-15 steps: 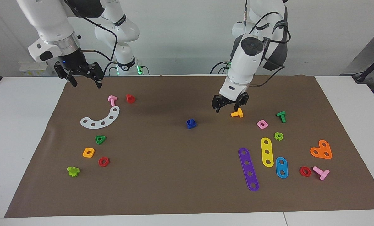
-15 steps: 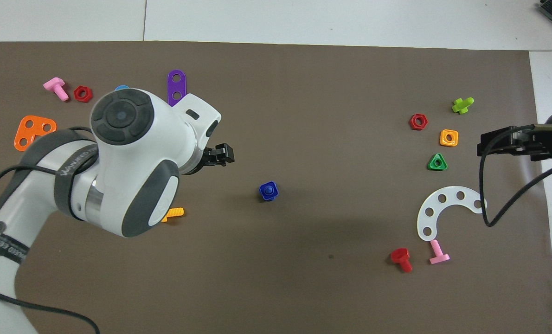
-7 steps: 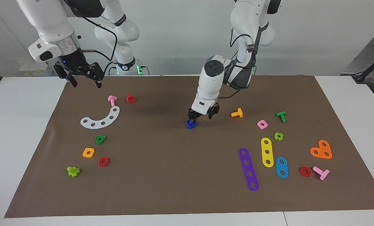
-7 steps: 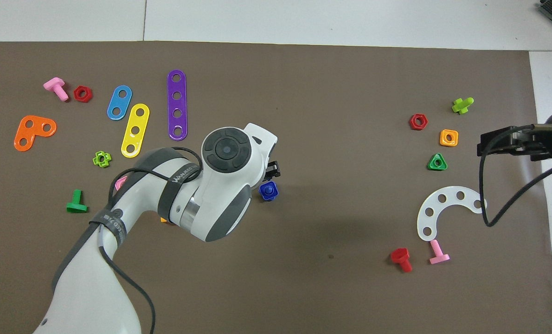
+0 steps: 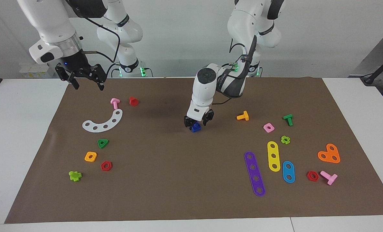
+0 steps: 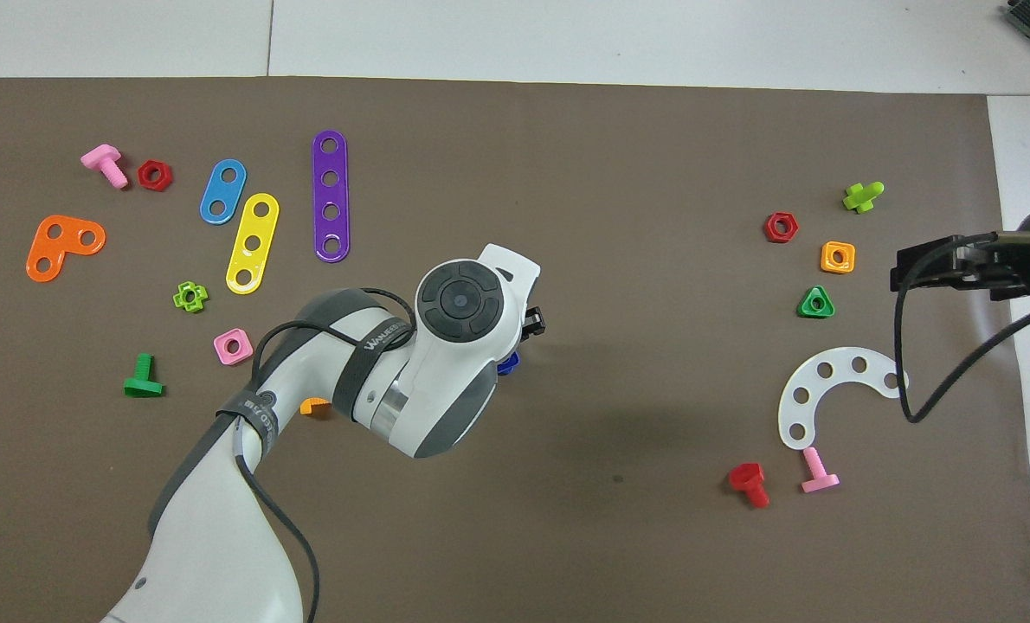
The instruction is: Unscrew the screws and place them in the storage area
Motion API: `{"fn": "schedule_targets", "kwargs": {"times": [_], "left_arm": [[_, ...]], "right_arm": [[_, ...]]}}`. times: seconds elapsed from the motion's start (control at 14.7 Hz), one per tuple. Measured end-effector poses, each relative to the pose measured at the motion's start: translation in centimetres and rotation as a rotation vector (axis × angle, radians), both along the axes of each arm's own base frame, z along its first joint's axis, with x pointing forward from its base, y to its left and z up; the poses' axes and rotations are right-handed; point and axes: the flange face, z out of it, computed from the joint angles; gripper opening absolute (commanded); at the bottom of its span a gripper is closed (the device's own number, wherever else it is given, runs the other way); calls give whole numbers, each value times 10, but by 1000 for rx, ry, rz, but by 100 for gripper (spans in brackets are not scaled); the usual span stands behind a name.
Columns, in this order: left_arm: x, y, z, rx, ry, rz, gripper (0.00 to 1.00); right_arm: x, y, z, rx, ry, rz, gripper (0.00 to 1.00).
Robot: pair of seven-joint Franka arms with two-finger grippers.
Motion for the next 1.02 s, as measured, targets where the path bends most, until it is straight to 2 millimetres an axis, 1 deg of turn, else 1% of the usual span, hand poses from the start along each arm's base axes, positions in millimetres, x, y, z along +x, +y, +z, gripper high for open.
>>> {"fn": "schedule_targets", "kwargs": {"times": [0.2, 0.75, 0.95, 1.02], "left_arm": [[-2, -4, -8, 1, 2, -5, 73], [-8, -9, -13, 7, 8, -16, 64], [-8, -8, -16, 11, 13, -16, 59], [-9, -8, -17, 12, 15, -15, 56]], "right_arm": [[0, 0, 0, 0, 0, 0, 100], [0, 0, 0, 0, 0, 0, 100], [0, 0, 0, 0, 0, 0, 100], [0, 0, 0, 0, 0, 0, 100]]}}
